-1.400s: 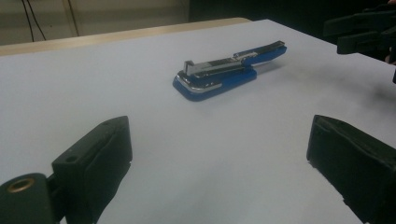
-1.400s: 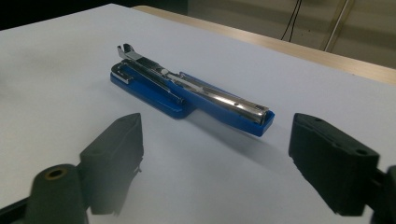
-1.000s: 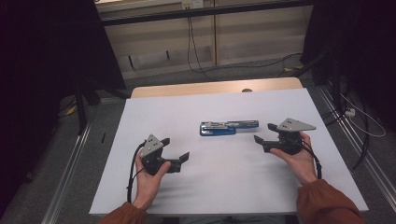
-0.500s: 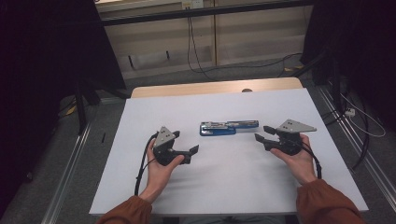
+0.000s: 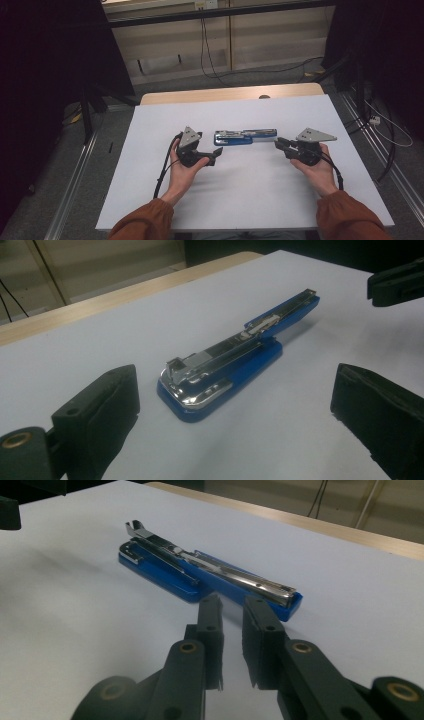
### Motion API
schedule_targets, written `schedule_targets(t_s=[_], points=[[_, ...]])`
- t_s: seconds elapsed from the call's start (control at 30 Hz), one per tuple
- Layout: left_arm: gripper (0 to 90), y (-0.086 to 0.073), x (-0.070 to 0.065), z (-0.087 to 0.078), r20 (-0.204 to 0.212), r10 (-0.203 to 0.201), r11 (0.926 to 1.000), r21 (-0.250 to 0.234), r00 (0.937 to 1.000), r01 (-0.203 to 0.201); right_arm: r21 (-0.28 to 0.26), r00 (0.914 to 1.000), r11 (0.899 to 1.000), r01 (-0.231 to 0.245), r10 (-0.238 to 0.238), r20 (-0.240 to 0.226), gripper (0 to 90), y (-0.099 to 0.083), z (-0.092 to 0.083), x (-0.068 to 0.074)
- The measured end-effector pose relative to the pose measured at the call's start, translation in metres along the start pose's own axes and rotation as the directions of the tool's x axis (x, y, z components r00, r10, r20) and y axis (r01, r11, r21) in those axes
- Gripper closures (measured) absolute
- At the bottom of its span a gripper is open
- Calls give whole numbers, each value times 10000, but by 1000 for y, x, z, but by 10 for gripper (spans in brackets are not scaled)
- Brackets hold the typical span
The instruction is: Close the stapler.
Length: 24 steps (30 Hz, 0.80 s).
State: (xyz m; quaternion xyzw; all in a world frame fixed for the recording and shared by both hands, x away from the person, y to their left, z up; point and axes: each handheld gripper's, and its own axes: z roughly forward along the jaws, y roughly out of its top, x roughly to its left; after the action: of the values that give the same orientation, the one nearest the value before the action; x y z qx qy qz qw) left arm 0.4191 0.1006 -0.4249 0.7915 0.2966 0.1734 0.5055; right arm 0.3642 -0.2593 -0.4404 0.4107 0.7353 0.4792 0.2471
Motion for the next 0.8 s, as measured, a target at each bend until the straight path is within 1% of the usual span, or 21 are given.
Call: schedule_targets(t_s=[0.03,0.07,0.17,0.2,0.27,0.3,0.37,0.47,0.57,0.6,0.63,0.7,0.73,0.77,0.8], points=[[58,0,2,3,-31,-14,10000,60,10000,14,42,9999,10000,0,0,110,809,0,0,0],[58,0,3,6,8,-69,9999,73,10000,69,13,9999,10000,-55,55,92,825,-1,0,-2],[58,0,6,12,-19,-57,10000,49,10000,57,-22,9999,9999,-110,111,121,886,-2,-1,-5],[58,1,7,15,-49,-24,9999,114,10000,25,-22,9998,9999,-163,163,87,899,-2,-1,-5],[59,4,9,21,-159,-15,9998,221,9999,19,43,9998,9998,-173,172,32,900,-3,0,-6],[59,5,9,24,-172,-126,9996,246,9998,130,103,9998,9998,-179,180,-65,900,-3,1,-6],[72,8,11,29,-135,-129,9996,232,9998,132,181,9998,9997,-157,159,-114,900,-4,2,-5],[82,11,13,36,-251,52,9997,239,9997,-46,243,9999,9997,-79,82,-127,900,-4,2,-5],[95,8,17,37,-121,-371,9991,183,9992,373,299,9999,9995,-80,82,-84,900,-5,3,-6],[99,7,18,37,-30,-417,9989,229,9991,417,282,9999,9996,-89,91,-87,900,-6,3,-7],[105,6,18,38,-66,-273,9991,335,9996,275,283,9999,9995,-130,132,-40,900,-6,2,-7],[128,5,19,38,-321,5,9991,419,9995,9,298,9999,9994,-152,152,13,900,-6,2,-8],[147,5,20,38,-412,-16,9989,458,9992,35,313,9999,9994,-142,141,33,900,-7,2,-9],[171,4,21,38,-452,-121,9988,478,9989,142,328,9999,9994,-148,147,36,900,-7,2,-9],[201,4,22,38,-446,-138,9985,519,9989,161,346,9999,9993,-144,143,39,900,-7,2,-9]])
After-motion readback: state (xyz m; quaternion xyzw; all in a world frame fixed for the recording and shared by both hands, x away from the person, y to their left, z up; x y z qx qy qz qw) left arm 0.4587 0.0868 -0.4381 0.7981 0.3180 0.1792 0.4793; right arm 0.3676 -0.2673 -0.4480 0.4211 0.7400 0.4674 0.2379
